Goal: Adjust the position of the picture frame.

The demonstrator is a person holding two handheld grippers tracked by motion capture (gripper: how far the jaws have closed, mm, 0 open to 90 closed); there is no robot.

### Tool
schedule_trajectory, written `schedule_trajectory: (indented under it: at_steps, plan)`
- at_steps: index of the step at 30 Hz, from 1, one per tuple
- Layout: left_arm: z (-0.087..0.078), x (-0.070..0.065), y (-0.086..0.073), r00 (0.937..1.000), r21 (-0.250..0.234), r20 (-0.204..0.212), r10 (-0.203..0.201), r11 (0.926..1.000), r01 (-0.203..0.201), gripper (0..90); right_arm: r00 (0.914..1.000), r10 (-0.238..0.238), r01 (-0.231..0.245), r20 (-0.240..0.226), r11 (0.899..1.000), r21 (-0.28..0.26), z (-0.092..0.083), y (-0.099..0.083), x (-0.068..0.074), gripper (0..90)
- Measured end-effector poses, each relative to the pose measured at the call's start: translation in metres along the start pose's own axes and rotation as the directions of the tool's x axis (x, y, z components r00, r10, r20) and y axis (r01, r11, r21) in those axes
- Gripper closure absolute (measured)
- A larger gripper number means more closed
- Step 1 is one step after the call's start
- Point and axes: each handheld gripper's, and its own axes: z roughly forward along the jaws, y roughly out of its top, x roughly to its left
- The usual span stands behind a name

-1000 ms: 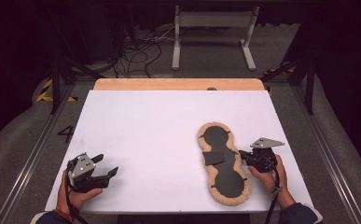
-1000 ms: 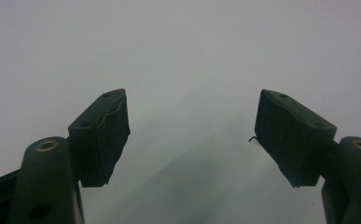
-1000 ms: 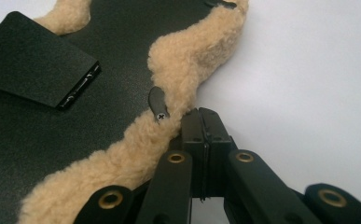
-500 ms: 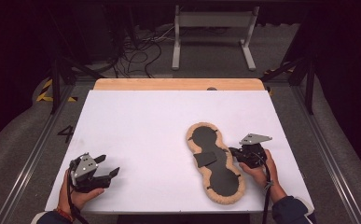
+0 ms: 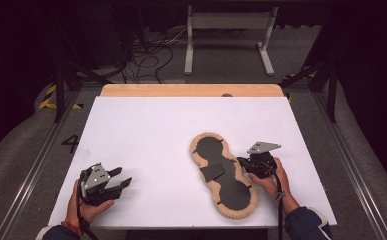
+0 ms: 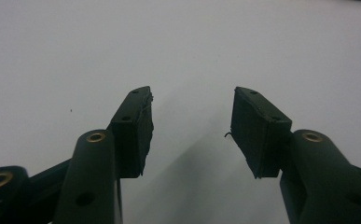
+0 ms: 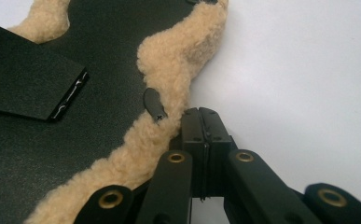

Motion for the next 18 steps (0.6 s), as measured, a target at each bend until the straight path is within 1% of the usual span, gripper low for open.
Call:
schedule_trajectory:
  at_steps: [1, 2, 5, 10, 13, 14, 15, 16, 17, 18]
  plan:
    - [0.000, 0.000, 0.001, 1.0000, 0.004, 0.000, 0.001, 1.0000, -0.001, 51.1, 1.0000, -0.003, 0.003, -0.004, 1.000, 0.001, 0.001, 0.001, 0.001, 90.0]
    - [0.001, 0.000, 0.002, 0.9999, 0.004, 0.009, 0.011, 0.9999, -0.011, 52.7, 1.0000, -0.006, 0.006, -0.004, 1.000, 0.001, 0.002, 0.002, 0.002, 90.0]
    - [0.003, -0.001, 0.004, 0.9996, 0.009, 0.020, 0.020, 0.9998, -0.020, 59.4, 0.9997, -0.018, 0.018, -0.019, 1.000, 0.002, 0.006, 0.006, 0.008, 90.0]
    - [0.006, 0.001, 0.009, 0.9994, 0.017, 0.031, 0.016, 0.9997, -0.017, 67.8, 0.9991, -0.031, 0.031, -0.029, 1.000, 0.000, 0.012, 0.011, 0.015, 90.0]
    - [0.011, 0.001, 0.013, 0.9990, 0.024, 0.040, 0.018, 0.9995, -0.019, 73.6, 0.9987, -0.035, 0.035, -0.036, 0.999, -0.001, 0.014, 0.013, 0.018, 90.0]
    - [0.013, 0.001, 0.015, 0.9987, 0.026, 0.044, 0.026, 0.9993, -0.027, 75.1, 0.9986, -0.039, 0.039, -0.036, 0.999, -0.001, 0.015, 0.013, 0.019, 90.0]
    - [0.015, 0.002, 0.017, 0.9986, 0.026, 0.048, 0.021, 0.9994, -0.023, 76.4, 0.9987, -0.039, 0.039, -0.033, 0.999, -0.001, 0.015, 0.013, 0.019, 89.3]
    - [0.019, 0.002, 0.021, 0.9982, 0.028, 0.054, 0.025, 0.9992, -0.027, 78.0, 0.9989, -0.039, 0.039, -0.025, 0.999, -0.001, 0.015, 0.013, 0.019, 85.0]
    - [0.021, 0.002, 0.023, 0.9981, 0.030, 0.057, 0.025, 0.9992, -0.027, 79.1, 0.9995, -0.033, 0.033, -0.002, 0.999, 0.000, 0.014, 0.013, 0.019, 81.2]
    - [0.024, 0.002, 0.026, 0.9977, 0.033, 0.063, 0.028, 0.9990, -0.030, 80.3, 0.9995, -0.030, 0.030, -0.005, 1.000, -0.002, 0.013, 0.013, 0.018, 81.0]
